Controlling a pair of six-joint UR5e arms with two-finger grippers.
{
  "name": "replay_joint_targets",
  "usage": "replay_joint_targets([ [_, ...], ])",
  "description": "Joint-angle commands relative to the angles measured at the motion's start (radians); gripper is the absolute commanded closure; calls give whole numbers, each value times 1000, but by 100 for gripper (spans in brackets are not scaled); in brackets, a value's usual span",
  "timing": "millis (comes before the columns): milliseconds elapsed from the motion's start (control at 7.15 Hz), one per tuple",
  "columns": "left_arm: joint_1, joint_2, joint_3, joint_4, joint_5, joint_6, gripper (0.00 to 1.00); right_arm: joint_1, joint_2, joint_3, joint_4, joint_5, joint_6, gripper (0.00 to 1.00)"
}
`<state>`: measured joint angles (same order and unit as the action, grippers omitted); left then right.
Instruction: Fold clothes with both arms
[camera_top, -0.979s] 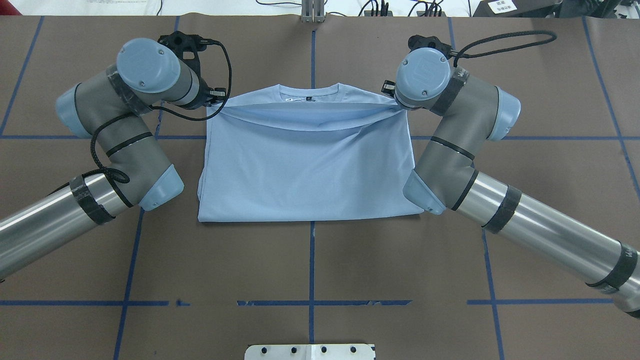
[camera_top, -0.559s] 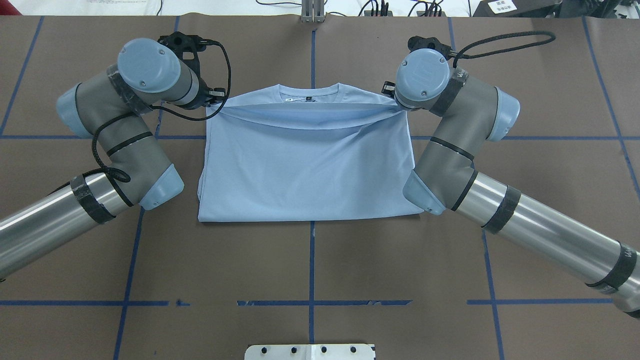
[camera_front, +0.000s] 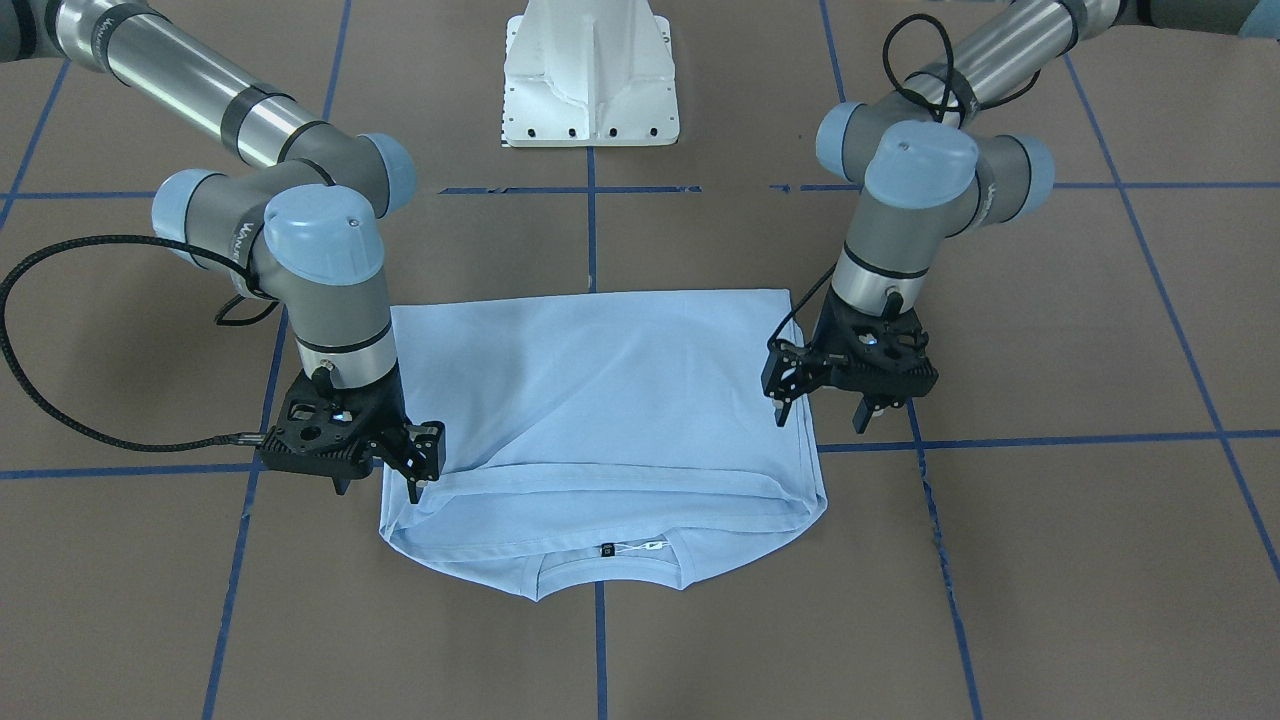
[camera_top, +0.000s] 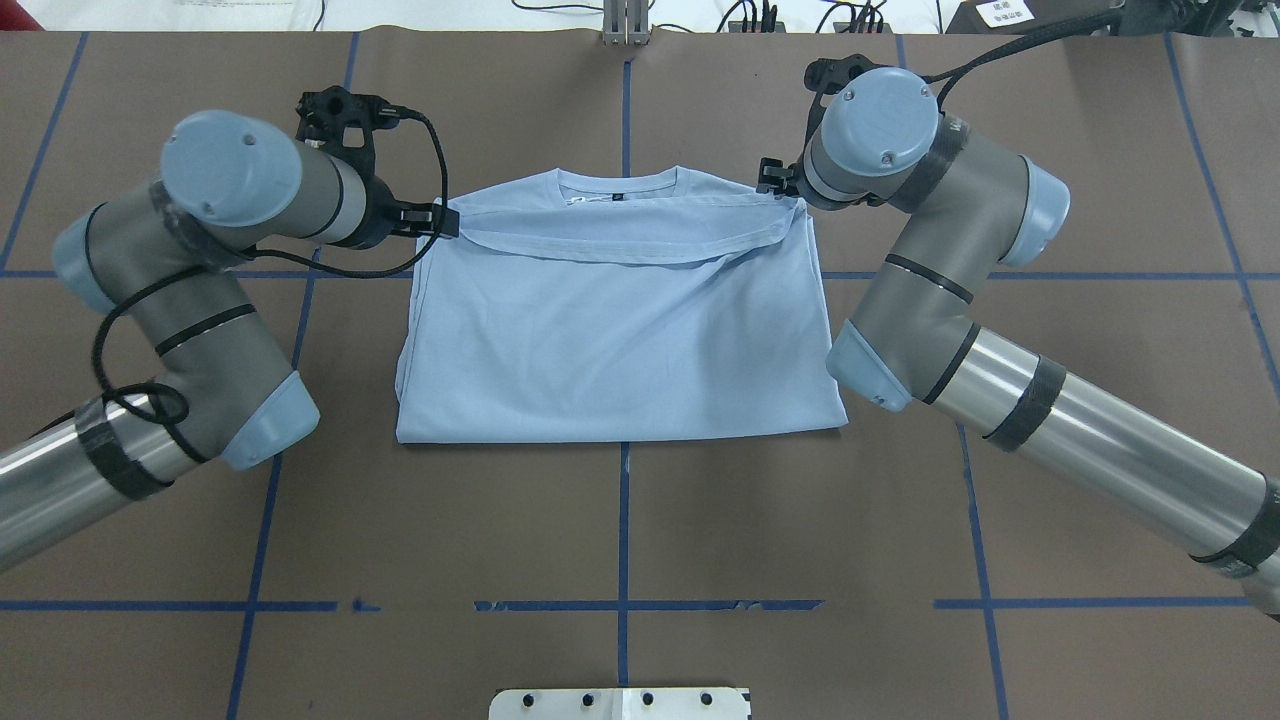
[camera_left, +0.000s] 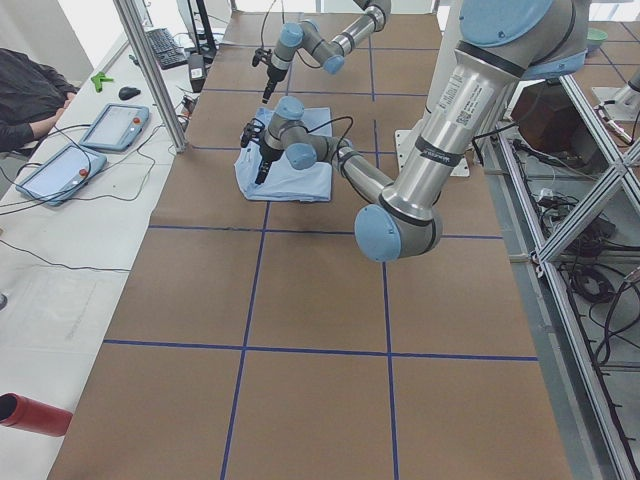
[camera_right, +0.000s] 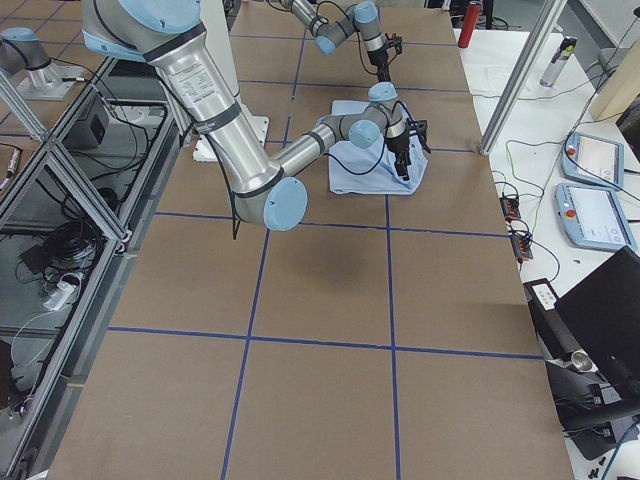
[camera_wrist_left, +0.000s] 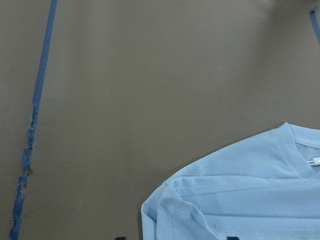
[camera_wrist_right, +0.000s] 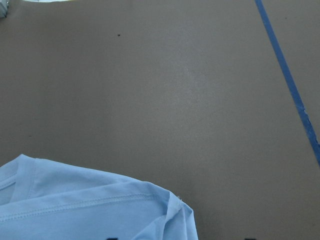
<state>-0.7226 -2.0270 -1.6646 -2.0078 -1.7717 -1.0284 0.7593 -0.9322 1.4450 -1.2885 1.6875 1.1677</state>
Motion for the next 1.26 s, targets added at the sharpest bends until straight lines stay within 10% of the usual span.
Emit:
replay_joint_targets([
  [0, 121, 150, -170, -32, -20, -127, 0, 8, -39, 3, 92, 31, -17, 0],
  [140, 158, 184, -181, -64, 24, -169, 0, 8, -39, 3, 93, 40, -17, 0],
  [559, 259, 199, -159, -78, 133, -301, 42, 8, -39, 6, 93, 41, -16, 0],
  [1119, 265, 225, -150, -72, 155, -302, 43, 8, -39, 9, 95, 40, -16, 0],
])
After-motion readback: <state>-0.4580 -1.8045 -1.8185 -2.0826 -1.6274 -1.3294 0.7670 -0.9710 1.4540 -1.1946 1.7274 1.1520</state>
